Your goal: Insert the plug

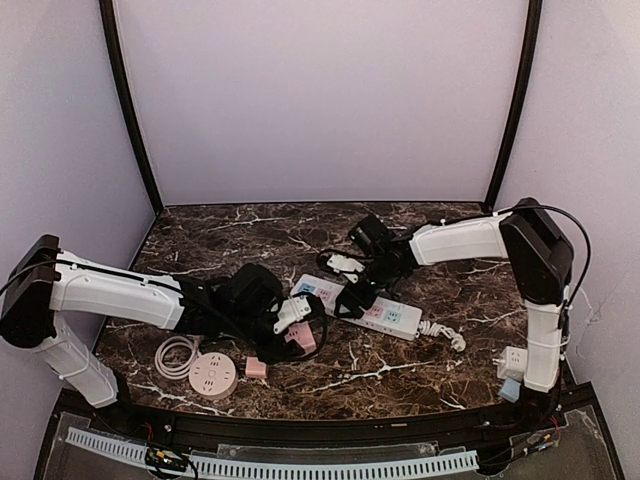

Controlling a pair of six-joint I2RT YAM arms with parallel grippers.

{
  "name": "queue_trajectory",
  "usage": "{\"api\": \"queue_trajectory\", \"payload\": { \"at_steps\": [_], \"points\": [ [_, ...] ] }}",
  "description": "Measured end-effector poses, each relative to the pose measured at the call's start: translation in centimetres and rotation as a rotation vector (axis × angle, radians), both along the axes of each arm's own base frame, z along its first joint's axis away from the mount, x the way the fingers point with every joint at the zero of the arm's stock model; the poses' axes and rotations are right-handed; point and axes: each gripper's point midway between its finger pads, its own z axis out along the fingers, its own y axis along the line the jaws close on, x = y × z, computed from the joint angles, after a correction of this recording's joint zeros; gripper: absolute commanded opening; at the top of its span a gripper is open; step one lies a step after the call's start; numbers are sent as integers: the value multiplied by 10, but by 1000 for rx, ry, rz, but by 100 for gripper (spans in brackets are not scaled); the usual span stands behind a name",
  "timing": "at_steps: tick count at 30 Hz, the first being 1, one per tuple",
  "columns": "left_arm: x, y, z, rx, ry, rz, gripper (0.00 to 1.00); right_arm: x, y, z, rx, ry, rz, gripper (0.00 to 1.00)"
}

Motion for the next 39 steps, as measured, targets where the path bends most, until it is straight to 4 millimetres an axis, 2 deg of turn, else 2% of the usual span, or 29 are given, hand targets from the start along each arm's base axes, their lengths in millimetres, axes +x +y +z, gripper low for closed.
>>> {"api": "queue_trajectory", "payload": {
  "at_steps": [4, 9, 11, 16, 19, 24, 28, 33, 39],
  "points": [
    [0, 0, -1, 1, -1, -5, 47, -22, 7, 1, 34, 10, 83, 83],
    [-1, -1, -1, -4, -5, -18, 49, -49, 3, 1, 37, 43, 121, 89],
    [-1, -2, 0, -8, -8, -21, 51, -57, -2, 0, 32, 60, 118, 98],
    [-2, -3, 0, -15, -4, -29, 54, -77, -13, 2, 12, 87, 110, 99],
    [-3, -4, 0, -17, -3, -40, 53, -83, -12, 21, 34, 51, 113, 99],
    [-7, -4, 3, -41, -21, -66, 53, -87, -7, 74, 153, -43, 102, 99],
    [-16, -8, 24, -109, -25, -120, 53, -97, -6, 110, 272, -100, 122, 99],
    [-28, -16, 61, -240, -22, -205, 53, -119, -4, 137, 376, -135, 175, 99],
    [-23, -11, 83, -366, 55, -250, 52, -146, -5, 166, 494, -265, 273, 99]
  ]
}}
